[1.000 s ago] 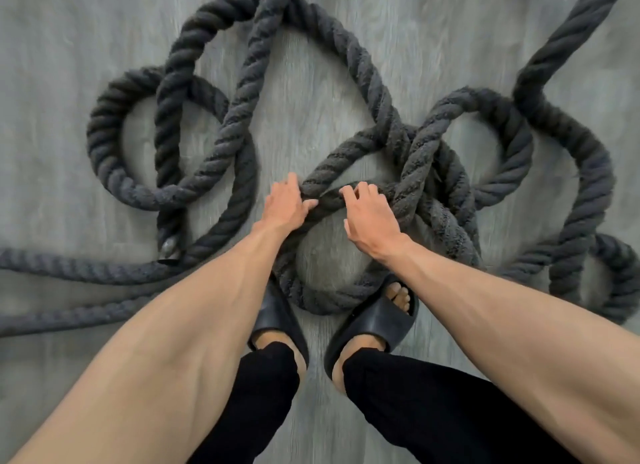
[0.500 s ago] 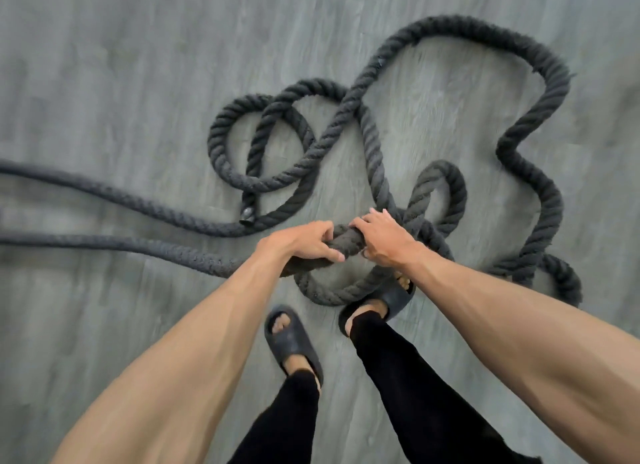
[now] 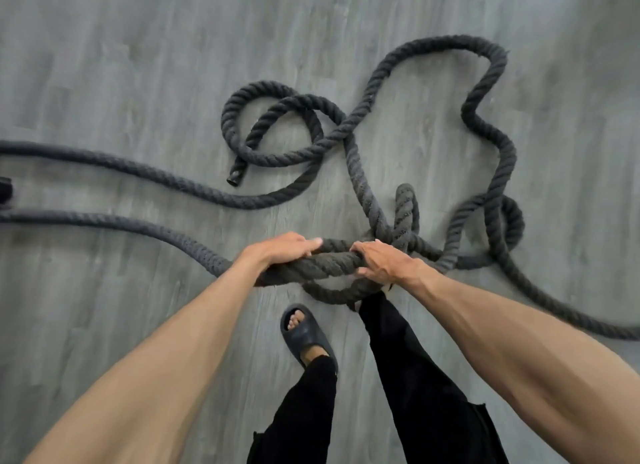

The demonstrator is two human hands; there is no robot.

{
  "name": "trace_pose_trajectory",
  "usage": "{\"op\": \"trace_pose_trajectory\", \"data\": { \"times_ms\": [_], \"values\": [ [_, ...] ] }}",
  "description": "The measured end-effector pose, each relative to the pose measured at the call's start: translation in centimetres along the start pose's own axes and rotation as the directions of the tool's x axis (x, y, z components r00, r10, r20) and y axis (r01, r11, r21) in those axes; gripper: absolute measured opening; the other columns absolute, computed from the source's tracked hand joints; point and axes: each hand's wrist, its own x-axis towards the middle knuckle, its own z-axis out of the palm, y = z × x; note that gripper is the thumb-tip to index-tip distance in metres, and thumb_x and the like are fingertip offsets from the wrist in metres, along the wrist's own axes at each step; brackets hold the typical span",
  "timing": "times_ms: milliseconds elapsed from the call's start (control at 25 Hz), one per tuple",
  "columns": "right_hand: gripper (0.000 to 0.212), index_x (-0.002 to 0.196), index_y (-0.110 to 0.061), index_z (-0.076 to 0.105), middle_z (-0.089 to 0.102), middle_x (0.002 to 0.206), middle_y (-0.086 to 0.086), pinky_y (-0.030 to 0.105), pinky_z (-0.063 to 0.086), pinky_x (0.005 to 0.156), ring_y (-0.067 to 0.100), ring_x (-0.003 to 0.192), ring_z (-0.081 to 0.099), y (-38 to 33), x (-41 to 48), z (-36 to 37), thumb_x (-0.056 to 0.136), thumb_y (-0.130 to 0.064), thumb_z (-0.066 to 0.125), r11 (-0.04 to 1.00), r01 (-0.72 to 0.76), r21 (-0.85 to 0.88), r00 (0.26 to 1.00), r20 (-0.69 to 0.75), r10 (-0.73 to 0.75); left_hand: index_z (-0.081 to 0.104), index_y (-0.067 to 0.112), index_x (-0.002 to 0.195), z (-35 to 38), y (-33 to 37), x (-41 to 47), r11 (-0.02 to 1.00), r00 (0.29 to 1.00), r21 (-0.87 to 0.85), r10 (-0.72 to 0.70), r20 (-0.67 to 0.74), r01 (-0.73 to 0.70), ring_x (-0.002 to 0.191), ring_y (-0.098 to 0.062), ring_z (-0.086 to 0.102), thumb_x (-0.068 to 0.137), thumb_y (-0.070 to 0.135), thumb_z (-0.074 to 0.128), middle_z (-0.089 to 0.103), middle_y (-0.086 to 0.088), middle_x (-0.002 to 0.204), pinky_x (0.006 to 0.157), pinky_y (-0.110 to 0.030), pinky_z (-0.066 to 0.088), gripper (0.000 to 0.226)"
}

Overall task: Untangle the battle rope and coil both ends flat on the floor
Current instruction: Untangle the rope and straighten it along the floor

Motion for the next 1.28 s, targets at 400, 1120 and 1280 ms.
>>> {"op": "trace_pose_trajectory", "data": {
  "times_ms": [400, 1120, 1280],
  "values": [
    [0.063, 0.065, -0.016, 0.045, 0.057, 0.075, 0.009, 0.039, 0.038, 0.074, 0.029, 0.077, 0.053, -4.4, -11.8, 8.2, 0.098, -0.068, 0.032, 0.899, -0.227, 0.375, 0.969, -0.006, 0.247, 0.069, 0.014, 0.102, 12.7, 3.3, -0.4, 0.796, 0.935, 0.602, 0.257, -0.245, -0.061, 0.111, -0.029, 0.057, 0.093, 0.028, 0.047, 0.067, -0.008, 0.112, 0.100, -0.044, 0.038, 0.028],
    [0.058, 0.081, -0.005, 0.063, 0.069, 0.073, 0.012, 0.035, 0.058, 0.055, 0.026, 0.067, 0.068, -5.1, -16.7, 13.9, 0.103, -0.049, 0.033, 0.136, -0.143, 0.980, 0.823, 0.041, 0.567, 0.062, -0.005, 0.087, 30.6, -4.0, -6.5, 0.454, 0.979, -0.873, -0.016, -0.206, -0.176, 0.049, -0.029, 0.055, 0.103, 0.048, 0.018, 0.060, -0.020, 0.057, 0.059, -0.038, 0.050, 0.071],
    [0.039, 0.120, -0.013, 0.060, 0.067, 0.123, 0.013, 0.036, 0.048, 0.097, 0.031, 0.122, 0.059, -3.7, -19.7, 22.4, 0.087, -0.001, 0.045, 0.777, -0.213, 0.592, 0.962, -0.012, 0.273, 0.054, 0.003, 0.053, 29.4, -6.5, -9.6, 0.356, 0.998, -0.934, 0.055, 0.013, -0.007, 0.057, -0.029, 0.052, 0.102, 0.041, 0.022, 0.049, -0.017, 0.049, 0.071, -0.038, 0.049, 0.070]
  ]
}}
